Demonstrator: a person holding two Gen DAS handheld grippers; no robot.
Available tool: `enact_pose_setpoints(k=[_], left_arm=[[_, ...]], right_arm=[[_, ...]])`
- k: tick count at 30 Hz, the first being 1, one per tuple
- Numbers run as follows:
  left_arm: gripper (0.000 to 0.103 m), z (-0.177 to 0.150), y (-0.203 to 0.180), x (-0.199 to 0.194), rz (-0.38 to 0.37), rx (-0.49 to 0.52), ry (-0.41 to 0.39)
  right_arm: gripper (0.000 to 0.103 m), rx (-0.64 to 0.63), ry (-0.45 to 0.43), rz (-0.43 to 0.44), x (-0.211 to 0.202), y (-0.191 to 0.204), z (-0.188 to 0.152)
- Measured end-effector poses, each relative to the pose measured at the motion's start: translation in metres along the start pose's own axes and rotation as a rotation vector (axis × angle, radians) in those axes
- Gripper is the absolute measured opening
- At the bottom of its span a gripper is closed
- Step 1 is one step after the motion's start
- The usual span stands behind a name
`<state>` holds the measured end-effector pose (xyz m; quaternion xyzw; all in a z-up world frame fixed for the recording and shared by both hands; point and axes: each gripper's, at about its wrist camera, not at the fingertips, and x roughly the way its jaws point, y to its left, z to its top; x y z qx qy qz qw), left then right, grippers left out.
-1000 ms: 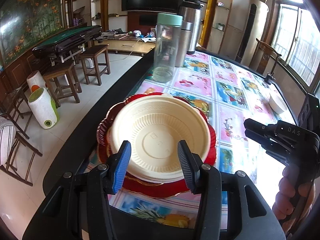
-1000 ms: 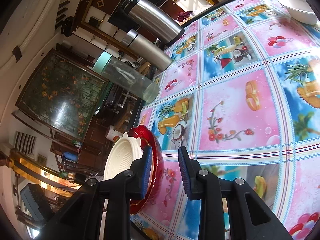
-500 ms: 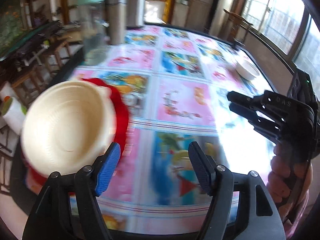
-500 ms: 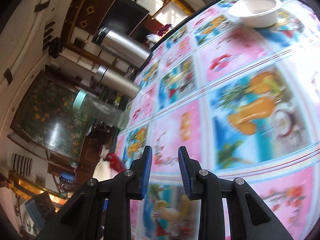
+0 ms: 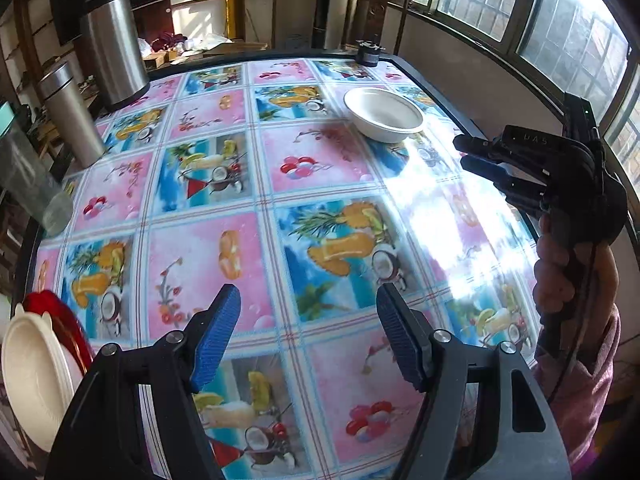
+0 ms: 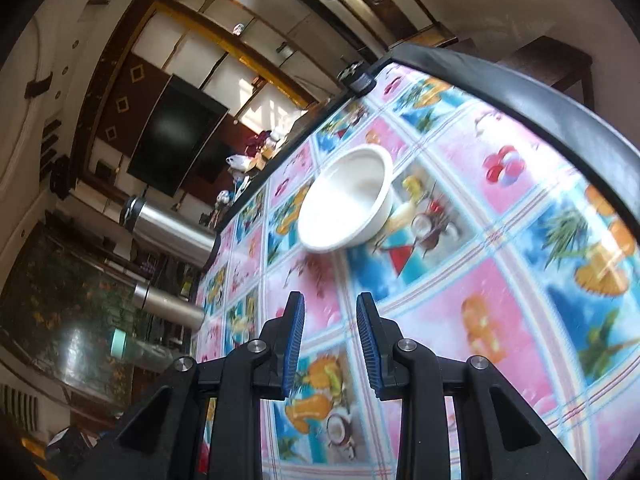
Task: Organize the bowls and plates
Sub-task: 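Move the left gripper across the table to the loose white plate, then close the left gripper on the white plate's rim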
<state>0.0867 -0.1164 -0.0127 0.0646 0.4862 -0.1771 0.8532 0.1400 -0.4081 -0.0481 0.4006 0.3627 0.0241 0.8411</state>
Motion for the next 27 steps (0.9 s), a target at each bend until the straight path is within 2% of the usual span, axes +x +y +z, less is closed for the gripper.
enact_pose_setpoints(k=[2, 7, 10, 14, 18, 23, 27], left_arm=[[0.070, 0.024, -0.007, 0.003, -0.025, 0.011, 0.012], [0.070, 0.092, -0.014, 0.010, -0.032, 0.002, 0.005], [0.070, 0.134, -0.015, 0.021, -0.059, -0.031, 0.009], [0.070, 0.168, -0.014, 0.058, -0.122, -0.119, 0.059], [0.070, 0.181, -0.018, 0.107, -0.127, -0.175, 0.124], [0.070, 0.187, -0.013, 0.155, -0.130, -0.269, 0.166], [0.070, 0.189, -0.009, 0.173, -0.192, -0.356, 0.158]], right_arm=[[0.032, 0.022, -0.001, -0.016, -0.001, -0.006, 0.027], [0.034, 0.127, -0.033, 0.054, -0.001, -0.020, 0.077], [0.039, 0.153, -0.035, 0.085, 0.004, -0.023, 0.091], [0.039, 0.151, 0.003, 0.076, 0.031, -0.030, 0.094], [0.039, 0.144, 0.079, 0.048, 0.063, -0.038, 0.095], [0.039, 0.119, 0.068, -0.011, 0.074, -0.043, 0.099], [0.039, 0.150, 0.072, -0.012, 0.088, -0.052, 0.095]])
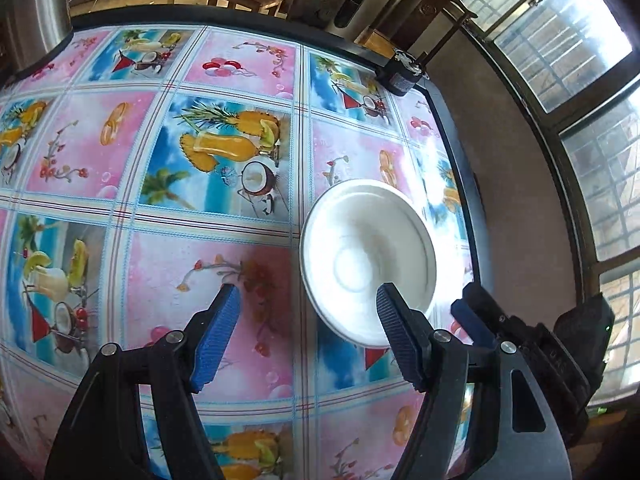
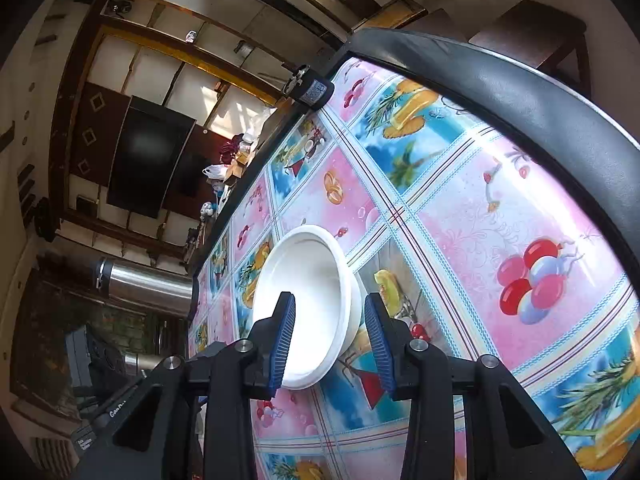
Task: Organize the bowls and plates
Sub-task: 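Close the left gripper on the white plate's rim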
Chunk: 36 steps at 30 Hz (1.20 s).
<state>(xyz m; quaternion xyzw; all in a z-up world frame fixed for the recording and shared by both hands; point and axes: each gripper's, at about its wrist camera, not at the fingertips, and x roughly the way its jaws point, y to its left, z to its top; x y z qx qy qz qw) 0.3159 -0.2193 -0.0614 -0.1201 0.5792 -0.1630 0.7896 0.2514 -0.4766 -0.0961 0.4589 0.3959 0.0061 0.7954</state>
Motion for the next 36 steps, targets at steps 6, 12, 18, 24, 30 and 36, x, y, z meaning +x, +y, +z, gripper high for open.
enact_pose_setpoints(k=[6, 12, 18, 24, 30, 36], left_arm=[[0.070, 0.002, -0.008, 0.012, -0.067, -0.031, -0.013], [0.070, 0.001, -0.018, 0.017, -0.097, 0.004, -0.021], [0.064, 0.000, -0.019, 0.016, -0.101, 0.013, -0.040], [0.046, -0.002, -0.016, 0.023, -0.070, 0.022, -0.034], [0.036, -0.003, -0.013, 0.030, -0.052, 0.015, -0.023], [0.024, -0.004, -0.013, 0.029, -0.049, 0.010, -0.035]], right_arm=[[0.039, 0.022, 0.001, 0.008, 0.018, -0.007, -0.005], [0.040, 0.037, -0.029, 0.026, 0.018, -0.009, -0.006], [0.039, 0.050, -0.046, 0.034, 0.018, -0.011, -0.007], [0.039, 0.053, -0.053, 0.037, 0.017, -0.011, -0.009], [0.024, 0.043, -0.057, 0.024, 0.018, -0.009, -0.010], [0.015, 0.059, -0.057, -0.004, 0.022, -0.014, -0.010]])
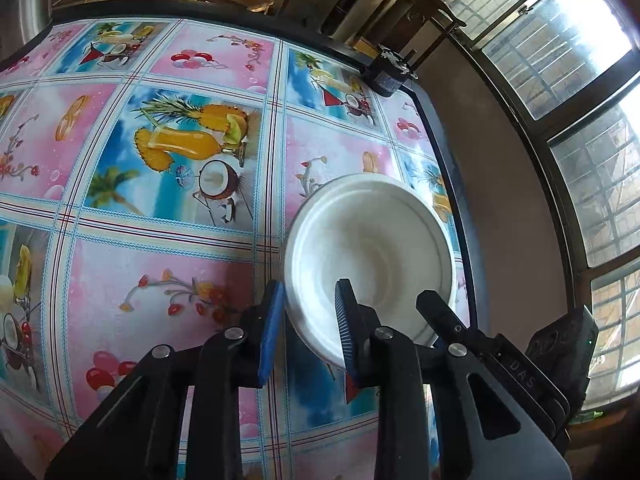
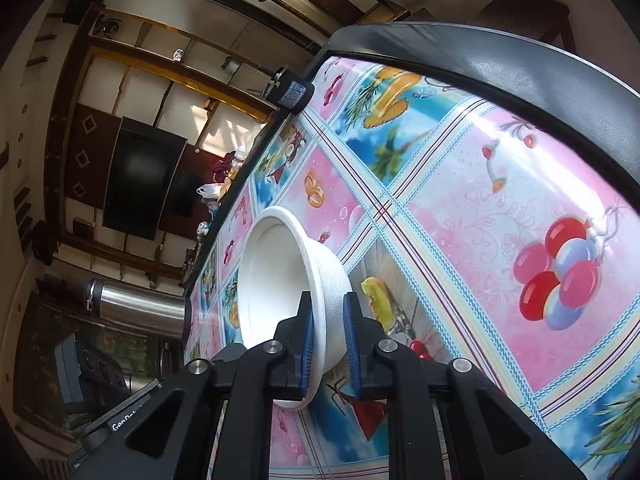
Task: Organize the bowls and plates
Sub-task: 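Close the left gripper on the white plate's rim, then lift the white plate off the tablecloth with the left gripper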
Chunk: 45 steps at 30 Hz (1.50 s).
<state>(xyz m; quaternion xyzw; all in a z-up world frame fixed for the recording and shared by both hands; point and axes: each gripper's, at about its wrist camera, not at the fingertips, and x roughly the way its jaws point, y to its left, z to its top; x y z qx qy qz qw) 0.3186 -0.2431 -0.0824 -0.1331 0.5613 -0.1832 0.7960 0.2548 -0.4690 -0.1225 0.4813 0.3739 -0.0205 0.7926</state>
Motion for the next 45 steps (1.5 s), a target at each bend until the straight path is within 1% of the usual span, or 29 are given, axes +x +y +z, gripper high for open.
enact_pose_setpoints(k=[3, 5, 7, 13, 18, 19, 20, 22, 25, 29, 36, 41, 45], left_arm=[[0.024, 0.000, 0.001, -0.001, -0.008, -0.012, -0.003], [0.024, 0.001, 0.004, -0.002, -0.028, -0.029, -0.005], [0.024, 0.001, 0.005, -0.002, -0.024, -0.031, -0.006], [0.024, 0.001, 0.011, 0.002, -0.018, -0.042, 0.009], [0.023, -0.002, 0.002, 0.004, 0.012, -0.003, -0.001], [0.016, -0.003, 0.000, 0.003, 0.027, 0.005, -0.006], [0.013, -0.003, -0.001, 0.003, 0.052, 0.018, -0.012], [0.007, -0.004, 0.001, 0.003, 0.065, 0.026, -0.013], [0.007, -0.007, 0.006, 0.002, 0.077, 0.023, -0.008], [0.008, -0.012, 0.009, -0.004, 0.095, 0.038, -0.018], [0.008, -0.027, 0.025, -0.017, 0.089, 0.022, -0.015], [0.008, -0.042, 0.039, -0.033, 0.096, 0.012, -0.019], [0.008, -0.057, 0.057, -0.048, 0.084, -0.014, -0.022]], right_arm=[[0.014, 0.001, 0.000, -0.005, 0.000, -0.001, 0.000], [0.011, 0.006, 0.004, -0.010, 0.001, -0.003, 0.000], [0.008, 0.014, 0.012, -0.013, 0.003, -0.005, 0.000], [0.008, 0.010, 0.024, -0.011, 0.004, -0.004, -0.002], [0.008, 0.003, 0.038, -0.012, 0.006, -0.001, -0.002], [0.008, 0.005, 0.039, -0.015, 0.006, -0.001, -0.002], [0.008, 0.007, 0.040, -0.018, 0.006, -0.002, -0.001], [0.008, 0.016, 0.048, -0.019, 0.007, -0.005, -0.001], [0.008, 0.025, 0.068, -0.008, 0.010, -0.005, -0.002], [0.008, 0.011, 0.085, -0.014, 0.011, 0.000, -0.007], [0.008, 0.007, 0.138, -0.001, 0.014, 0.003, -0.020], [0.008, -0.013, 0.184, -0.005, 0.013, 0.010, -0.038], [0.008, -0.038, 0.219, 0.001, 0.013, 0.019, -0.056]])
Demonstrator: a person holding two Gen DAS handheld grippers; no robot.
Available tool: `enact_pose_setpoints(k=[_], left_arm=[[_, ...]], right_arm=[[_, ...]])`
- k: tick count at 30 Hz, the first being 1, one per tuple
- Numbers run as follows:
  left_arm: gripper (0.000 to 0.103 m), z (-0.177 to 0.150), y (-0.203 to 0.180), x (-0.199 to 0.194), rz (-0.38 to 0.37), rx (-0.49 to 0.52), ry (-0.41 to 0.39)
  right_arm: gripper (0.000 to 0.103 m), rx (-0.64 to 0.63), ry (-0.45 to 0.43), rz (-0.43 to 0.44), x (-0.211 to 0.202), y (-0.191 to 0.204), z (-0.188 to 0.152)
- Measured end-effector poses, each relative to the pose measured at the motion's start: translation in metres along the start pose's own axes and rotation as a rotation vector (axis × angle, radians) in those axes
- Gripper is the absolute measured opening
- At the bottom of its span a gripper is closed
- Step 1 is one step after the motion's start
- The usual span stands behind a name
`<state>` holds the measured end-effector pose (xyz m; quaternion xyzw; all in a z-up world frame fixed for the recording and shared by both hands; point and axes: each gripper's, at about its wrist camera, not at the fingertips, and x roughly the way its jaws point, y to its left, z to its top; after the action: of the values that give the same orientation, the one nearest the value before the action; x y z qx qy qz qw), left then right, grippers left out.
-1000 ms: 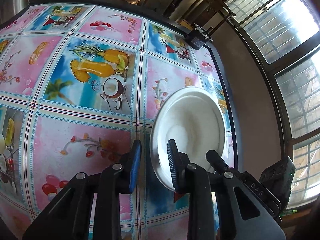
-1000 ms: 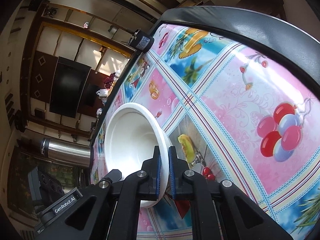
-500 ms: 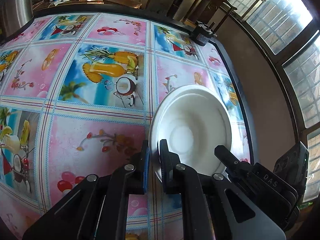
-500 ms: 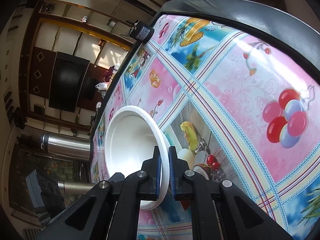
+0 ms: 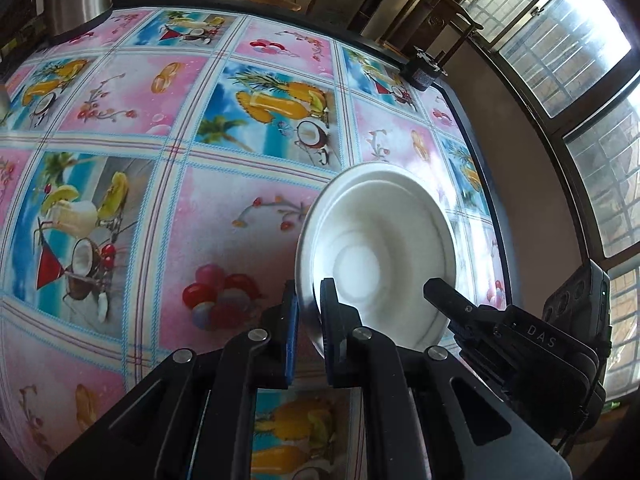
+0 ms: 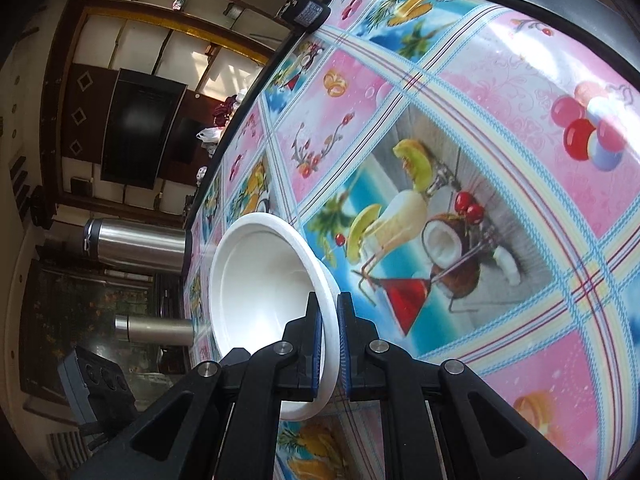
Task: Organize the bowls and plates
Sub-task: 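Lift the white plate off the tablecloth with the left gripper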
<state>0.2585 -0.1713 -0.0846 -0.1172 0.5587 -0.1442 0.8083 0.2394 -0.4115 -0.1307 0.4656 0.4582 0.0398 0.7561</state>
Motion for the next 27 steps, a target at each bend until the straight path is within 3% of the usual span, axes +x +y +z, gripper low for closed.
enact_pose_setpoints(k=[12, 27], left_arm=[[0.009, -0.068, 0.074, -0.054, -0.016, -0.090, -0.048], [0.009, -0.159, 0.150, -0.125, 0.006, -0.110, -0.144]], right_arm=[[0.008, -0.182, 0.071, -0.029, 0.006, 0.048, -0.091], [0.008, -0.342, 0.096, -0.006, 0.010, 0.074, -0.220]])
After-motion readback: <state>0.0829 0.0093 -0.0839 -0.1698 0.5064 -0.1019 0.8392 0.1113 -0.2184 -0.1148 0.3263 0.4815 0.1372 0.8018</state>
